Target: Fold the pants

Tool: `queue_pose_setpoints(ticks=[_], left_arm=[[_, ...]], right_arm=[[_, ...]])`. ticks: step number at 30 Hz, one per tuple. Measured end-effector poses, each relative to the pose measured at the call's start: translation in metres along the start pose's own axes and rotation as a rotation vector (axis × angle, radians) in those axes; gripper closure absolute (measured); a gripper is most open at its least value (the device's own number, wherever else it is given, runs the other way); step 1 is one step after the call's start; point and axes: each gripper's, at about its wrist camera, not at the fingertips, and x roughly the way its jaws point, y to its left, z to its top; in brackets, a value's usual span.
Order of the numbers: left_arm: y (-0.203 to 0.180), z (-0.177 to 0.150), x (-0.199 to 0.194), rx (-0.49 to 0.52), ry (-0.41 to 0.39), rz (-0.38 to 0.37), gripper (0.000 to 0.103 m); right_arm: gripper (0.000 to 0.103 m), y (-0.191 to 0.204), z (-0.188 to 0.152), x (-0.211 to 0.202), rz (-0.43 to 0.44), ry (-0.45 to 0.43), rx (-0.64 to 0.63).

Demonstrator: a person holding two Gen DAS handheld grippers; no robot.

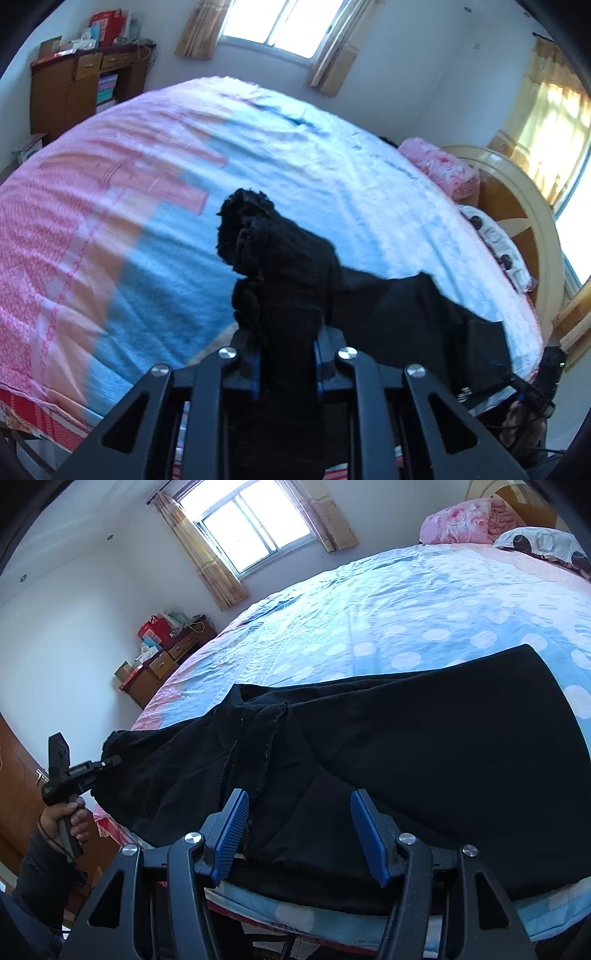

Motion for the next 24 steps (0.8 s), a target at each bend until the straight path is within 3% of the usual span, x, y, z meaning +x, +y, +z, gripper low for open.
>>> queue_pose_setpoints(ticks=[6,13,19,24], left_arm=[[-0.068,0.018,-0.022,0.018,-0.025,-0.184,0.084],[-0.189,0.031,-0.011,0.125,0.013,-0.398,0.085],[-0.282,0.037,0.034,0.258,0.093,-0.472,0.085],[-0.33,0.025,0.077,0.319,0.198,-0.497,0.085]], right_arm=[[0.043,-0.005,0.009,-0.018,-0.024,-0.047,-0.004],[0.043,-0.034,0.021,-0.047,-0.109,-0.138,0.078],[0.043,-0.069,0.027,-0.076,-0.212,-0.203,0.165],[0.043,-0.107,0.027,-0.098,-0.26,-0.254,0.31]])
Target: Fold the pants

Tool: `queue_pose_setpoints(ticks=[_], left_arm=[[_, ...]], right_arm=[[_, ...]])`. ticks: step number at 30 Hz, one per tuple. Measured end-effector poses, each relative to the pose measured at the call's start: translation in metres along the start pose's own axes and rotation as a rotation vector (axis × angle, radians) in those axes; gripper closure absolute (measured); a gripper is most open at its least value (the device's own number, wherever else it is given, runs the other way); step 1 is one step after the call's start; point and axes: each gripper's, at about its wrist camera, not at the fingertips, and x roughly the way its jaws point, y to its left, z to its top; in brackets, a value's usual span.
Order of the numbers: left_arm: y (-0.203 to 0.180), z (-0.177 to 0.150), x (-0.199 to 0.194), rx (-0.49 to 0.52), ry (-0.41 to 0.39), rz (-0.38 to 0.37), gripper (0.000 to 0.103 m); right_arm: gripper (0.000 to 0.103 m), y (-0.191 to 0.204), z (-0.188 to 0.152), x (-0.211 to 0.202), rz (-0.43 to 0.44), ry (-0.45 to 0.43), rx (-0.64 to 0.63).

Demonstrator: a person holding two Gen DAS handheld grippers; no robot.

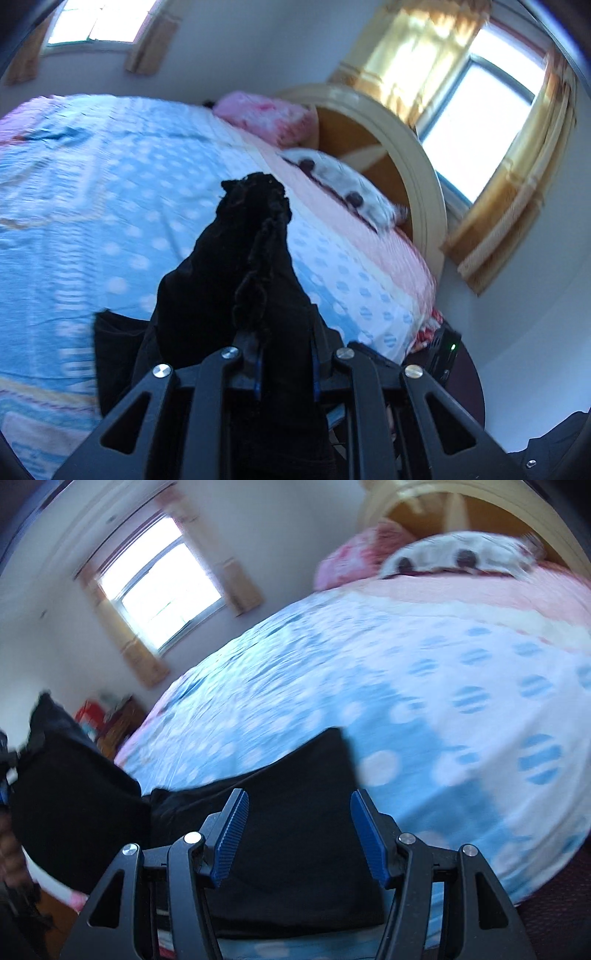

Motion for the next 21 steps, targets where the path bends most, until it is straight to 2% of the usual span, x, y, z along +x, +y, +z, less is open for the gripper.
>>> queue_pose_setpoints(ticks=[5,9,11,13,14,16,18,21], left_arm=[[-0.026,-0.002,0.054,0.048,0.077,-0.012,0.085],[-0.038,-0.018,0.109,0.1,0.125,0.03,0.08],[-0.043,-0.03,0.125,0.106,0.165,-0.013,0.08],[-0.048,-0.039,0.132,0.089,0.179,-0.036,0.067],[-0.049,-0.044,0.128,0.086,0.162,-0.073,0.063],[-0.047,-0.049,0.113,0.088,0.11,-0.103,0.043],[-0.04,-0.056,0.094,0.103,0.045,-0.054,0.03],[-0.021,-0.066,0.069,0.124,-0.033,0.065,0.027]], right_arm=[[0.043,-0.026,0.005,-0.005,-0.029,-0.031,0.087],[0.043,-0.037,0.009,-0.009,-0.04,-0.058,0.119],[0.043,-0.04,0.01,-0.011,-0.047,-0.069,0.13],[0.043,-0.044,0.012,-0.015,-0.058,-0.087,0.138],[0.043,-0.044,0.012,-0.016,-0.061,-0.095,0.14],[0.043,-0.044,0.014,-0.019,-0.069,-0.112,0.135],[0.043,-0.038,0.014,-0.023,-0.062,-0.136,0.105],[0.043,-0.016,0.013,-0.024,-0.024,-0.128,-0.003]])
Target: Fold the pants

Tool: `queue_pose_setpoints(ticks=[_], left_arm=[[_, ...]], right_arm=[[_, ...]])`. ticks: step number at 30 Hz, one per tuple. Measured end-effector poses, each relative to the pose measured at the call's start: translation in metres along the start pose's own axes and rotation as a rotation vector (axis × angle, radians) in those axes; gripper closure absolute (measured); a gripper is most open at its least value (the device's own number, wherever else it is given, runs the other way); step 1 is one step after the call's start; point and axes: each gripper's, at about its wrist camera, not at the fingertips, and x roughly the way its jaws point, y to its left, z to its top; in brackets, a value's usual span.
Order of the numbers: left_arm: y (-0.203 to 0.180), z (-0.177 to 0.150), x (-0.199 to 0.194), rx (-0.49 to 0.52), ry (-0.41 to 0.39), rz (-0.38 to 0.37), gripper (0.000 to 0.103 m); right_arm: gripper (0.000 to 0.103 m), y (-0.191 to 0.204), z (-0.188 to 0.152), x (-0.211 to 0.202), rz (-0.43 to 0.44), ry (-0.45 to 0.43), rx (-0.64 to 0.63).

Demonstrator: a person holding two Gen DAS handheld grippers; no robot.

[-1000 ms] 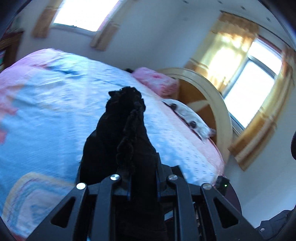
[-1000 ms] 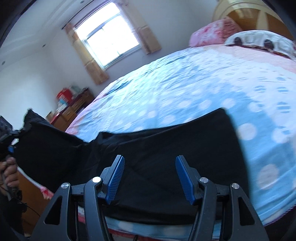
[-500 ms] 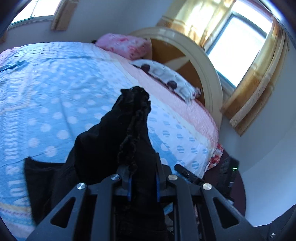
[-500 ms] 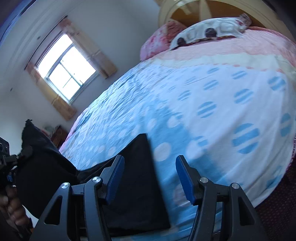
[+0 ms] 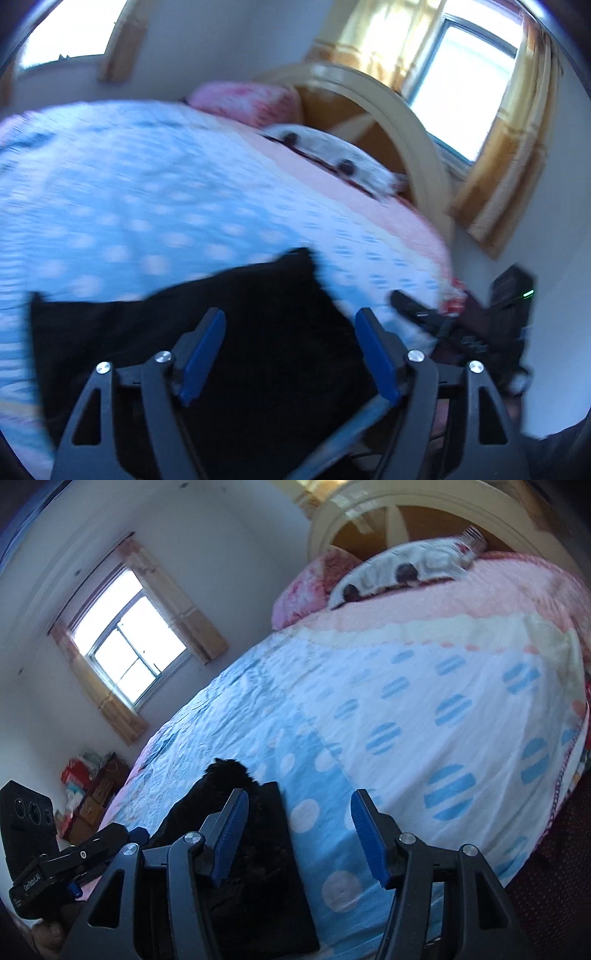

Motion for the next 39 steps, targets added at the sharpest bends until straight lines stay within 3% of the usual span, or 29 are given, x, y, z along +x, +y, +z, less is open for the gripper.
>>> queue_pose_setpoints(ticks=[2,4,7,14,17,18,21,25,27,30,32,33,34,38,39], left_arm=[[0.02,-0.014,-0.019,0.002,-0.045,0.124,0.023],[0.039,-0.023,-0.029,-0.018,-0.07,0.194,0.017],[0.069,-0.041,-0.042,-0.076,-0.09,0.257,0.017],[0.096,-0.067,-0.045,-0.149,-0.083,0.229,0.017],[0.09,-0.072,-0.045,-0.13,-0.087,0.211,0.015],[0.089,-0.072,-0.047,-0.127,-0.09,0.211,0.013],[0.086,-0.076,-0.053,-0.1,-0.117,0.222,0.01],[0.082,-0.072,-0.057,-0.072,-0.135,0.235,0.009],[0.082,-0.07,-0.057,-0.064,-0.137,0.24,0.008],[0.085,-0.069,-0.057,-0.069,-0.136,0.24,0.008],[0.088,-0.07,-0.057,-0.083,-0.131,0.243,0.008],[0.09,-0.07,-0.057,-0.085,-0.129,0.241,0.008],[0.091,-0.07,-0.057,-0.084,-0.129,0.243,0.008],[0.094,-0.07,-0.055,-0.08,-0.126,0.251,0.008],[0.095,-0.071,-0.055,-0.08,-0.125,0.252,0.008]], right_arm=[[0.043,0.022,-0.004,0.005,0.042,0.046,-0.109],[0.043,0.04,-0.011,0.01,0.05,0.108,-0.209],[0.043,0.057,-0.022,0.008,0.067,0.186,-0.299],[0.046,0.052,-0.055,0.024,-0.01,0.34,-0.377],[0.061,0.049,-0.054,0.027,-0.005,0.342,-0.358],[0.084,0.052,-0.053,0.024,-0.006,0.333,-0.374],[0.103,0.067,-0.049,0.01,-0.005,0.319,-0.456],[0.103,0.082,-0.044,-0.009,-0.074,0.278,-0.551],[0.103,0.079,-0.04,-0.008,-0.106,0.281,-0.549],[0.101,0.073,-0.037,0.0,-0.076,0.333,-0.491],[0.075,0.075,-0.038,0.003,-0.04,0.362,-0.478],[0.049,0.077,-0.04,0.004,-0.029,0.371,-0.489],[0.045,0.081,-0.043,0.005,-0.028,0.364,-0.504],[0.046,0.082,-0.05,0.016,-0.067,0.388,-0.551],[0.061,0.08,-0.051,0.019,-0.064,0.401,-0.553]])
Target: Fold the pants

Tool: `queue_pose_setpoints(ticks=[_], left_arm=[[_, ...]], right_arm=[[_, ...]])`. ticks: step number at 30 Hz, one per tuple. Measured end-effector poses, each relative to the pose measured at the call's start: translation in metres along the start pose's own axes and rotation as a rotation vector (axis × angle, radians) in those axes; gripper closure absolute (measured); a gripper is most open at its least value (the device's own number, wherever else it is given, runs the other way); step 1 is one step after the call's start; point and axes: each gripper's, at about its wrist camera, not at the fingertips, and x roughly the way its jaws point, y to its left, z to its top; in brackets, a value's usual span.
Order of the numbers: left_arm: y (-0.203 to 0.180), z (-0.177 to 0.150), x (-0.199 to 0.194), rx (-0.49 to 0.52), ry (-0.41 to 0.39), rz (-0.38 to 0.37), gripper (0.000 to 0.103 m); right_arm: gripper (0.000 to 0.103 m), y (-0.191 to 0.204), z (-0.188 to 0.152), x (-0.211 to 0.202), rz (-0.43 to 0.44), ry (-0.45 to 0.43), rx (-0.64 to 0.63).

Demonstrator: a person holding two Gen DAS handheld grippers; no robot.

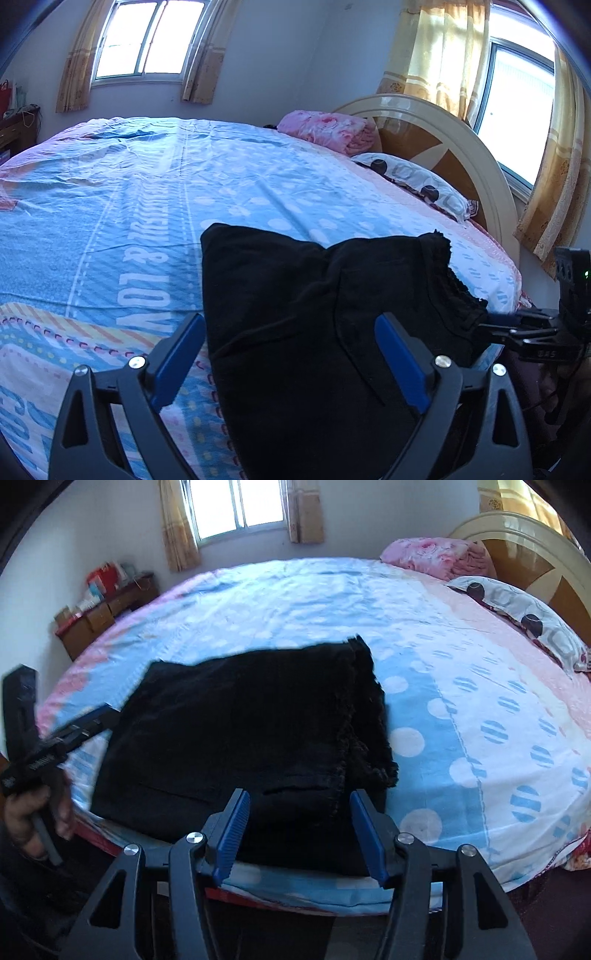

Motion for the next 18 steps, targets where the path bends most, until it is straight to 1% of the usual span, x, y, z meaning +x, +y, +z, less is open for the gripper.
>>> queue_pose_setpoints(ticks=[1,5,6,7,8,10,12,14,17,18], left_arm=[[0.001,0.0,0.002,0.0,0.007,0.004,0.008],[0.002,-0.002,0.004,0.008,0.016,0.015,0.007],[0.001,-0.003,0.004,0.02,0.016,0.025,0.003],[0.0,-0.004,0.005,0.041,0.016,0.043,0.0],[-0.002,-0.005,0.007,0.057,0.022,0.058,0.0],[-0.003,-0.009,0.012,0.079,0.039,0.076,0.0],[-0.002,-0.012,0.018,0.083,0.069,0.089,0.0],[-0.001,-0.014,0.02,0.086,0.08,0.098,0.0],[-0.001,-0.013,0.018,0.089,0.072,0.099,0.0],[-0.001,-0.012,0.017,0.09,0.07,0.099,0.0]], right_arm=[[0.072,0.0,-0.001,0.004,0.012,0.019,-0.006],[0.075,0.006,-0.004,-0.005,-0.034,0.008,-0.067],[0.076,0.006,-0.004,-0.008,-0.043,0.008,-0.066],[0.076,0.003,-0.003,-0.01,-0.052,0.017,-0.06],[0.076,-0.001,-0.004,-0.01,-0.058,0.03,-0.051],[0.076,-0.011,-0.012,0.004,-0.064,0.093,-0.026],[0.075,-0.017,-0.019,0.019,-0.059,0.131,-0.002],[0.074,-0.015,-0.018,0.022,-0.067,0.136,-0.014],[0.072,-0.015,-0.014,0.017,-0.058,0.151,-0.016],[0.068,-0.016,-0.012,0.014,-0.062,0.156,-0.02]])
